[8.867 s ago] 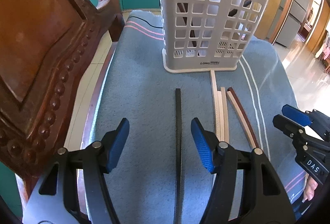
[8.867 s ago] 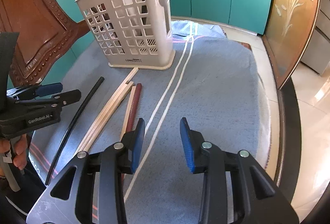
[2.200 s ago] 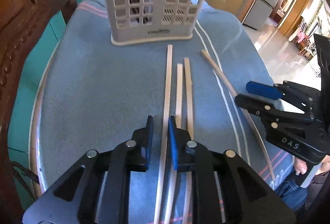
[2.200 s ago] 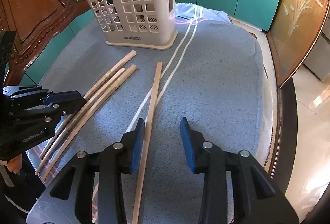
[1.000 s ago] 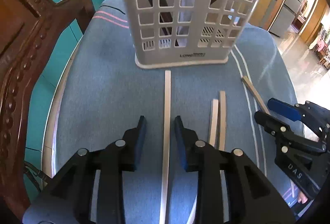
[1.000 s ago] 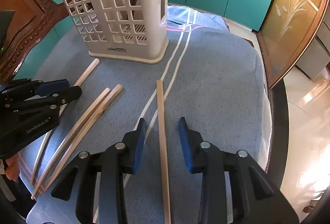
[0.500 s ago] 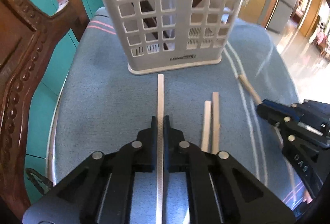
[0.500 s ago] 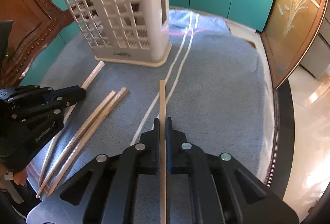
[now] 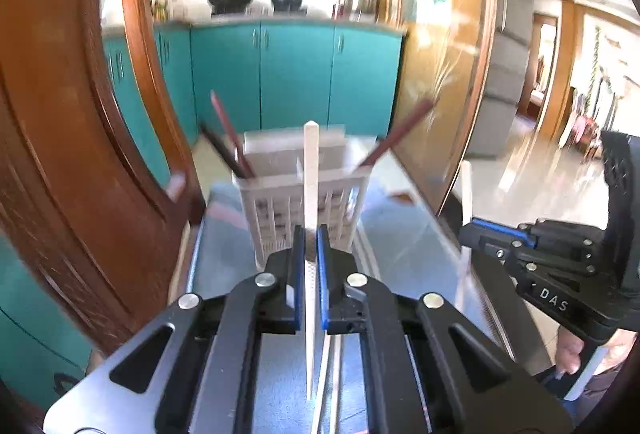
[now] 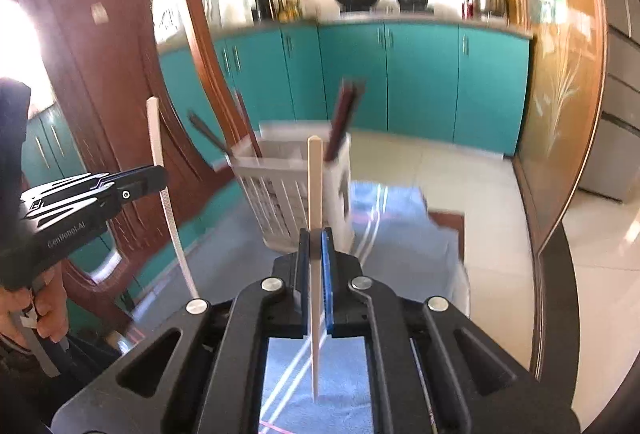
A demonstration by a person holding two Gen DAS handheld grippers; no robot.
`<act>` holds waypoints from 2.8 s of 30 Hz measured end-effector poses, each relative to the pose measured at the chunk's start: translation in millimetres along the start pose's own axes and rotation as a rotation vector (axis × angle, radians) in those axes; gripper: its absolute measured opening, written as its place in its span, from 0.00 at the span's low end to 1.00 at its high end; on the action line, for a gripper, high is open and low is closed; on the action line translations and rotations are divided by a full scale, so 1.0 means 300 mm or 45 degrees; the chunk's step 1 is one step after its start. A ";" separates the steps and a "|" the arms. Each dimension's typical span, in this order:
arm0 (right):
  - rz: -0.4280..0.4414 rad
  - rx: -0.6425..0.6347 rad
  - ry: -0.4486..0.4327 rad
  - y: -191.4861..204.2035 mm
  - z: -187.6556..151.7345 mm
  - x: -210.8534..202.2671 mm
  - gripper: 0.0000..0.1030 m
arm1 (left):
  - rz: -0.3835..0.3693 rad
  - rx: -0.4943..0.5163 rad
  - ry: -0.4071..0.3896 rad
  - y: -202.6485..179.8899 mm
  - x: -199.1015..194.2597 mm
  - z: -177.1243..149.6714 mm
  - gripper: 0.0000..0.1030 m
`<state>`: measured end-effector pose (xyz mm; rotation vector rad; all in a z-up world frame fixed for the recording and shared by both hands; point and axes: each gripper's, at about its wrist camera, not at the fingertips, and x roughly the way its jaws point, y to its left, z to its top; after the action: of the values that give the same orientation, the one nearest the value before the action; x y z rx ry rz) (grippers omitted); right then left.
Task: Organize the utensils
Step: 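Lift both held chopsticks up over the white holder, then open both tools to drop the chopsticks into the holder, then lower both open tools to the last pale and wooden chopsticks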
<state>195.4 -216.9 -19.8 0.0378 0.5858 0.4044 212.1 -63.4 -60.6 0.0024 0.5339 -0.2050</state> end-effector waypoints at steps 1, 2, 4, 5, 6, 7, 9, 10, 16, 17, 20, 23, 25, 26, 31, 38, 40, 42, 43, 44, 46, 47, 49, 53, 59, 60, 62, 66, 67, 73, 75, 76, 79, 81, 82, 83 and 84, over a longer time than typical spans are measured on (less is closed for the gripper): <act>0.000 -0.002 -0.033 0.006 0.020 -0.028 0.06 | -0.004 -0.001 -0.030 0.000 -0.034 0.018 0.06; -0.002 -0.012 -0.083 0.017 0.054 -0.064 0.06 | -0.006 -0.001 -0.056 0.001 -0.060 0.042 0.06; -0.011 -0.032 -0.169 0.034 0.118 -0.115 0.06 | -0.006 -0.006 -0.114 0.012 -0.119 0.108 0.06; -0.012 -0.037 -0.206 0.035 0.146 -0.143 0.06 | -0.007 -0.011 -0.141 0.015 -0.142 0.139 0.06; -0.009 -0.042 -0.260 0.043 0.190 -0.170 0.06 | -0.006 -0.023 -0.176 0.037 -0.175 0.166 0.06; -0.008 -0.043 -0.301 0.044 0.226 -0.184 0.06 | -0.002 -0.036 -0.206 0.048 -0.193 0.201 0.06; -0.006 -0.034 -0.395 0.047 0.302 -0.213 0.06 | 0.002 -0.073 -0.253 0.081 -0.212 0.266 0.06; -0.001 -0.026 -0.428 0.046 0.331 -0.218 0.06 | 0.000 -0.093 -0.273 0.103 -0.208 0.293 0.06; -0.007 0.041 -0.617 0.062 0.445 -0.164 0.06 | 0.054 -0.256 -0.447 0.202 -0.182 0.446 0.06; -0.009 0.047 -0.634 0.066 0.452 -0.141 0.06 | 0.063 -0.290 -0.484 0.220 -0.170 0.465 0.06; -0.064 0.037 -0.672 0.079 0.464 -0.070 0.06 | 0.085 -0.345 -0.518 0.252 -0.106 0.491 0.06; -0.062 0.038 -0.638 0.070 0.470 0.027 0.06 | 0.118 -0.348 -0.503 0.262 -0.028 0.499 0.07; -0.070 0.038 -0.566 0.059 0.453 0.104 0.06 | 0.136 -0.336 -0.458 0.259 0.051 0.493 0.06; -0.071 0.036 -0.537 0.058 0.443 0.132 0.06 | 0.141 -0.332 -0.428 0.261 0.092 0.487 0.06; -0.068 0.012 -0.365 0.054 0.378 0.262 0.06 | 0.148 -0.306 -0.277 0.258 0.256 0.455 0.07; -0.086 0.007 -0.310 0.057 0.314 0.253 0.16 | 0.156 -0.242 -0.177 0.219 0.333 0.387 0.07; -0.076 0.000 -0.336 0.059 0.293 0.194 0.19 | 0.152 -0.243 -0.172 0.215 0.330 0.373 0.07; -0.062 -0.022 -0.364 0.063 0.265 0.136 0.23 | 0.151 -0.238 -0.170 0.214 0.305 0.348 0.09; -0.049 -0.033 -0.374 0.068 0.241 0.102 0.25 | 0.147 -0.234 -0.174 0.214 0.288 0.336 0.11; -0.035 -0.041 -0.380 0.074 0.216 0.073 0.27 | 0.142 -0.228 -0.179 0.211 0.272 0.323 0.15; 0.019 -0.070 -0.361 0.087 0.144 0.029 0.32 | 0.136 -0.205 -0.211 0.203 0.224 0.287 0.21; 0.047 -0.082 -0.323 0.087 0.110 0.031 0.36 | 0.134 -0.184 -0.235 0.195 0.192 0.255 0.25; 0.117 -0.071 -0.119 0.087 0.026 0.096 0.38 | 0.140 -0.142 -0.252 0.180 0.155 0.192 0.28; 0.148 0.063 0.429 0.076 -0.168 0.351 0.38 | 0.125 -0.125 -0.137 0.170 0.156 0.065 0.28; 0.067 0.057 0.629 0.116 -0.269 0.491 0.38 | 0.167 -0.149 0.007 0.211 0.191 -0.034 0.28; 0.046 0.055 0.638 0.117 -0.272 0.507 0.38 | 0.174 -0.143 0.008 0.212 0.191 -0.033 0.28; 0.020 0.068 0.676 0.120 -0.284 0.537 0.37 | 0.190 -0.137 0.011 0.214 0.186 -0.039 0.29; -0.019 0.026 0.661 0.154 -0.299 0.551 0.35 | 0.195 -0.146 0.045 0.227 0.188 -0.073 0.30; -0.029 0.005 0.659 0.165 -0.300 0.555 0.34 | 0.199 -0.144 0.056 0.228 0.192 -0.077 0.31; -0.054 -0.014 0.698 0.175 -0.305 0.562 0.12 | 0.194 -0.151 0.131 0.234 0.222 -0.114 0.31; -0.075 -0.005 0.716 0.139 -0.305 0.543 0.09 | 0.192 -0.147 0.148 0.233 0.229 -0.122 0.31; -0.088 0.006 0.722 0.110 -0.301 0.531 0.08 | 0.189 -0.141 0.159 0.232 0.232 -0.126 0.31; -0.132 0.066 0.733 0.045 -0.308 0.502 0.06 | 0.179 -0.117 0.207 0.217 0.252 -0.148 0.34; -0.182 0.098 0.716 0.007 -0.309 0.481 0.06 | 0.157 -0.102 0.256 0.199 0.276 -0.168 0.35; -0.191 0.108 0.699 -0.006 -0.308 0.474 0.06 | 0.138 -0.098 0.282 0.190 0.289 -0.178 0.35; -0.193 0.117 0.682 -0.016 -0.305 0.468 0.06 | 0.114 -0.097 0.313 0.179 0.303 -0.189 0.35; -0.191 0.131 0.665 -0.028 -0.302 0.461 0.06 | 0.081 -0.094 0.352 0.163 0.322 -0.203 0.35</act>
<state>253.8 -178.9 -170.0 -0.0145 1.1175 0.2349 272.2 -30.8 -164.4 -0.0247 0.8155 -0.1233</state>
